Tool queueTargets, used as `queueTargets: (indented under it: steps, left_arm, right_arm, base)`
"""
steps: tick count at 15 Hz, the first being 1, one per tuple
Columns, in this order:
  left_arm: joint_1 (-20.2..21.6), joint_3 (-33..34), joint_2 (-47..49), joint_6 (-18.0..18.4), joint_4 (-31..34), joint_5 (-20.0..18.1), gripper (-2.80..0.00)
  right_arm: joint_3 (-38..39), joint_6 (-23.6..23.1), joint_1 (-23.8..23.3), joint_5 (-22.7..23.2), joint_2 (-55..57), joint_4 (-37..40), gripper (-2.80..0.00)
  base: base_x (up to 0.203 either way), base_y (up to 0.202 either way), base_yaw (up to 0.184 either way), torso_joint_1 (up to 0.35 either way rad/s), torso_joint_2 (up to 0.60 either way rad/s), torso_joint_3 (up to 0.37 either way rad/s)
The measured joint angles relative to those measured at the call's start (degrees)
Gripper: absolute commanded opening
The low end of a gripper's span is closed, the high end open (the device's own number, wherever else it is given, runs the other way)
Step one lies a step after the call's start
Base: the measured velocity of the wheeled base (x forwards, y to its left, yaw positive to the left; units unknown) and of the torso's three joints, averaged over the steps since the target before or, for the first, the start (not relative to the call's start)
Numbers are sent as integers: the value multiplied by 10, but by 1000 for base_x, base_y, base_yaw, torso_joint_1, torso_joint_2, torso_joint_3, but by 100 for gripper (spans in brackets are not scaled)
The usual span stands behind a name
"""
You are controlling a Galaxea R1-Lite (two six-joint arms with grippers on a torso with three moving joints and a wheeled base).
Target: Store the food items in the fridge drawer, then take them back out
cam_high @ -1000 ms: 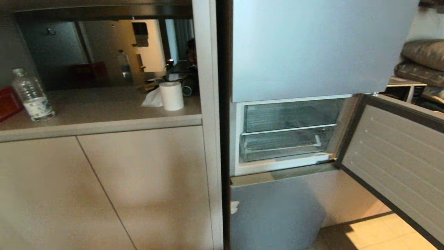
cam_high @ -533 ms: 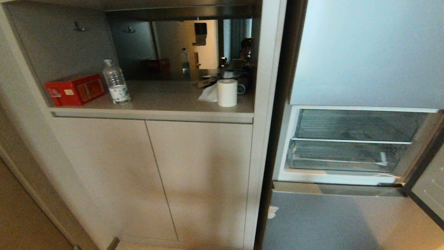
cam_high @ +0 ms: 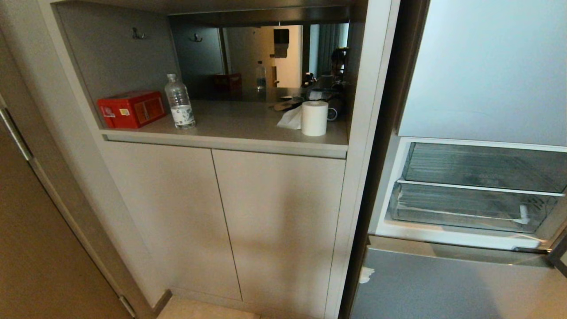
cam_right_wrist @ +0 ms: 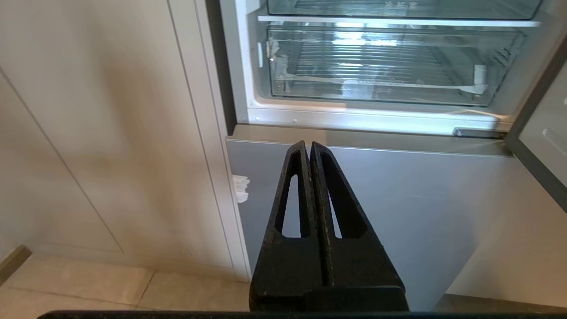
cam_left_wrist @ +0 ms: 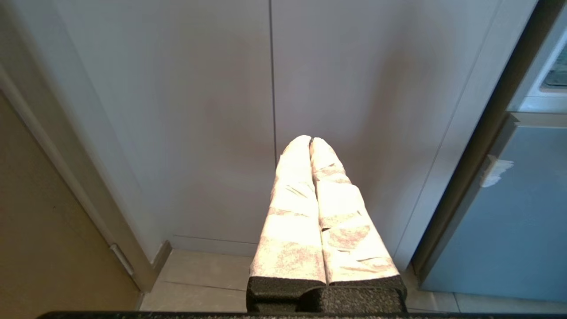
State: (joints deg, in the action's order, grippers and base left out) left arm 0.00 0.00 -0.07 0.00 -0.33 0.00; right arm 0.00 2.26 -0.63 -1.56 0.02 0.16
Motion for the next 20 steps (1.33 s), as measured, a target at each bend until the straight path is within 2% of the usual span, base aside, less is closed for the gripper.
queueTargets:
  steps: [11, 20]
  left_arm:
    - [0, 0, 0, 0, 0, 0, -280]
    - [0, 0, 0, 0, 0, 0, -280]
  right_arm:
    - [0, 1, 0, 0, 0, 0, -280]
    - [0, 2, 0, 0, 0, 0, -280]
  base:
    - [0, 0, 0, -134, 274, 138]
    - [0, 0, 0, -200, 410, 206]
